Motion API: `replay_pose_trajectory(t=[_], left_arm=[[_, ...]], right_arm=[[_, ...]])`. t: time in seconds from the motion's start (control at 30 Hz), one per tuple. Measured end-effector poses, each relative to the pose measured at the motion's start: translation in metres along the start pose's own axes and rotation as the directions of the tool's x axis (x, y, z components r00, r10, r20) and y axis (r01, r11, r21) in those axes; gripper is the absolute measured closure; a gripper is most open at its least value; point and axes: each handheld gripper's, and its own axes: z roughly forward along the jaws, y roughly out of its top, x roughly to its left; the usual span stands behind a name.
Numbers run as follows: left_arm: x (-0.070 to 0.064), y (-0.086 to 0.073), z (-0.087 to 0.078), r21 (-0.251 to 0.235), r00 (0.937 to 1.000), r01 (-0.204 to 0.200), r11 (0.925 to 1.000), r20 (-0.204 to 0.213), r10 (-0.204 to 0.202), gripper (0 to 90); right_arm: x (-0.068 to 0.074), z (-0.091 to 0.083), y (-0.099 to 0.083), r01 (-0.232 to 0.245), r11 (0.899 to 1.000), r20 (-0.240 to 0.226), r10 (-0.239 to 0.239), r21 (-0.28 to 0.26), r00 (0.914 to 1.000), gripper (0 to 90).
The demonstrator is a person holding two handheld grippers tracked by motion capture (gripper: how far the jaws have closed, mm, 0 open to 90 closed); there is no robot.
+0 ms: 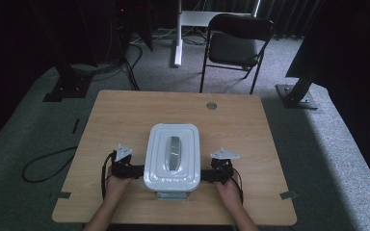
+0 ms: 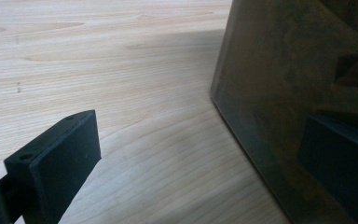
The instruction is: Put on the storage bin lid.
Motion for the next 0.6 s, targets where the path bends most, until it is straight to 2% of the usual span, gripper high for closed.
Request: replay_pose_trajectory(t=[0.17, 0.4, 0.5, 0.6], left_arm=[[-0.004, 0.001, 0.003, 0.0, 1.0, -0.007, 1.0, 0.007, 0.007, 0.6], [-0.006, 0.001, 0.006, -0.003, 0.9996, -0.015, 0.9999, 0.023, 0.015, 1.3], [-0.004, 0.0, 0.004, -0.008, 0.9993, -0.018, 0.9998, 0.031, 0.018, 1.3], [-0.001, 0.0, 0.0, -0.014, 0.9995, -0.025, 0.9996, 0.021, 0.025, 1.3]], right_arm=[[-0.004, -0.003, -0.001, -0.006, 1.0, 0.006, 0.006, 0.001, 1.0, 12.3], [-0.011, -0.005, -0.002, -0.007, 1.0, -0.008, 0.007, 0.009, 0.9999, 12.1], [-0.013, -0.006, -0.004, -0.008, 1.0, 0.013, 0.008, -0.016, 0.9999, 12.1], [-0.018, -0.01, -0.006, -0.016, 0.999, 0.045, 0.017, -0.035, 0.9988, 12.1]])
